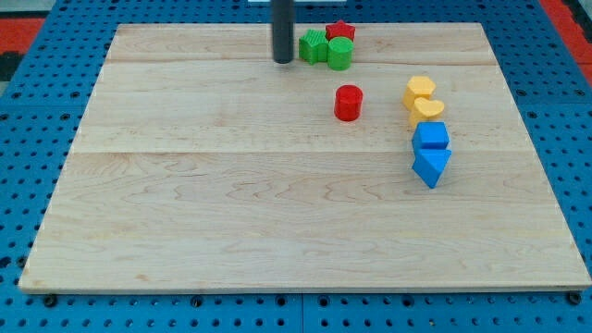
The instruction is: Slide the red star to the top right corner
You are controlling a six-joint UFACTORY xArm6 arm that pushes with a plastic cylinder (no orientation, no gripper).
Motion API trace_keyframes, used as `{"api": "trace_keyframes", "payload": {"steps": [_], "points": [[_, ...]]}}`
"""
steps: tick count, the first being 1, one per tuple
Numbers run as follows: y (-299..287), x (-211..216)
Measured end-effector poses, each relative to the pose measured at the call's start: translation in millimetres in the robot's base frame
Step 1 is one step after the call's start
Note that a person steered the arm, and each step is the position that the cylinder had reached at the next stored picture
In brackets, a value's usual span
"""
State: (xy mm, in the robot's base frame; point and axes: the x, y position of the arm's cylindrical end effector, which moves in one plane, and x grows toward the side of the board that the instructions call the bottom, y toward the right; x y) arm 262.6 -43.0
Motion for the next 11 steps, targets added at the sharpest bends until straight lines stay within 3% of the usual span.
{"api": "trace_keyframes", "payload": {"steps": [2,6,11], "points": [[-20,-64],[-9,-53],[143,-45]]}}
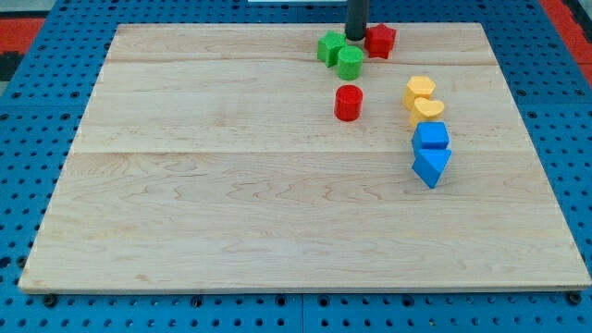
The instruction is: Slide the red star to the top right corner
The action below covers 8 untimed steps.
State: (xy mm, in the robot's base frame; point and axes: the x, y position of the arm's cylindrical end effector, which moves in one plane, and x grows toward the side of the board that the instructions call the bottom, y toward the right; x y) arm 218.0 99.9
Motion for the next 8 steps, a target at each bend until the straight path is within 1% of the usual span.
{"api": "trace_keyframes", "payload": {"steps": [1,3,4,5,6,7,8], "points": [[26,25],[27,60],[41,73],[58,63],[69,38],[71,35],[61,23]]}}
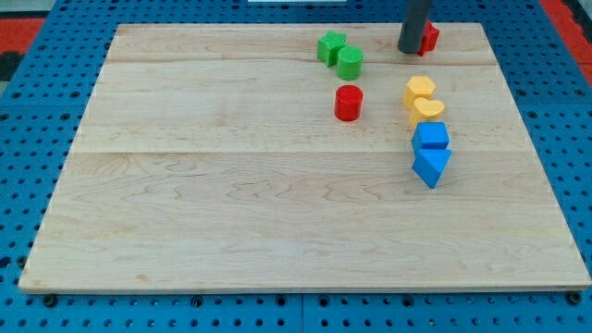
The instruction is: Slide the red star to the top right corner
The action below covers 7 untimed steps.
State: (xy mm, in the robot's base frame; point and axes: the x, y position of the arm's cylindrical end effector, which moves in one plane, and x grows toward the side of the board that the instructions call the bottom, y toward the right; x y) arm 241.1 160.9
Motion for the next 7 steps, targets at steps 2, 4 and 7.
{"api": "trace_keyframes", "payload": {"steps": [2,4,7], "points": [[19,-23],[-26,-49],[-2,-48]]}}
